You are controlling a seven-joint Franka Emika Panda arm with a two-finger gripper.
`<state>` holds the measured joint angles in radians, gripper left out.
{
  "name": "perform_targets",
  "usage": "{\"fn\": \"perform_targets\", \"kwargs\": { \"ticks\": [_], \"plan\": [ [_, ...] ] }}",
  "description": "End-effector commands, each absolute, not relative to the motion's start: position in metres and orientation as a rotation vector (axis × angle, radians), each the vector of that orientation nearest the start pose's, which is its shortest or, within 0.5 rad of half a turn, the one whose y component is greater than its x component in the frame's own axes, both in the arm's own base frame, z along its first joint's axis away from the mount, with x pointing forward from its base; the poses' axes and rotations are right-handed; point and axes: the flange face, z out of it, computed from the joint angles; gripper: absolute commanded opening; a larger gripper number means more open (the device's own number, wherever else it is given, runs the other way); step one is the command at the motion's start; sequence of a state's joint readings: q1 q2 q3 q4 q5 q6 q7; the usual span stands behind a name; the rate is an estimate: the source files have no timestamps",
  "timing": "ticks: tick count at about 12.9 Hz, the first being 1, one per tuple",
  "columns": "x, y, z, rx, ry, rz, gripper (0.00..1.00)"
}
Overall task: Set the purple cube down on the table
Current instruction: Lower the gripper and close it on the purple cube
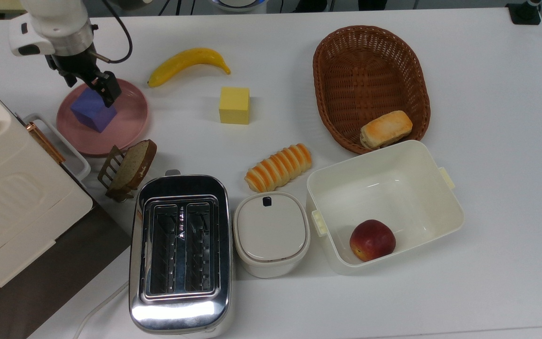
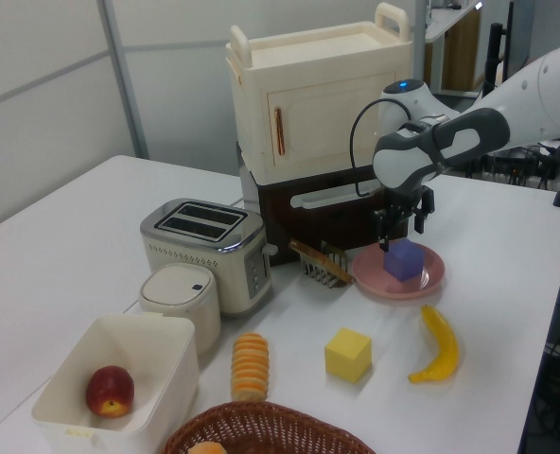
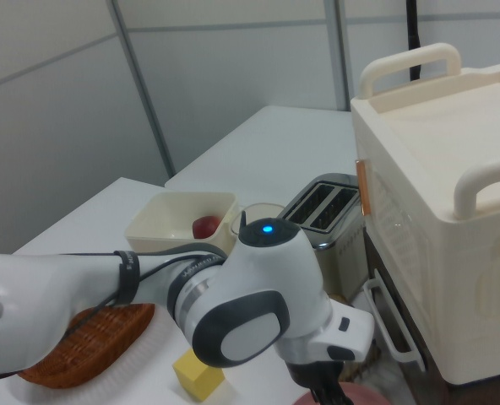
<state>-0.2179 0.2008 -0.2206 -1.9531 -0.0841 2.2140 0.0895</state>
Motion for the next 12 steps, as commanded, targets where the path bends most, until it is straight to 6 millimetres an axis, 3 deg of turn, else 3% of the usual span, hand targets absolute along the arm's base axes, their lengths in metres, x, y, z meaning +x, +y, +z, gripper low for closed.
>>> {"fn": "perform_targets", "kwargs": {
  "ticks": [1, 12],
  "plan": [
    [0.547, -0.266, 0.374, -3.206, 0.751, -0.093, 1.00],
    [0.549, -0.274, 0.343, -3.246, 0.728, -0.046, 1.00]
  ]
}}
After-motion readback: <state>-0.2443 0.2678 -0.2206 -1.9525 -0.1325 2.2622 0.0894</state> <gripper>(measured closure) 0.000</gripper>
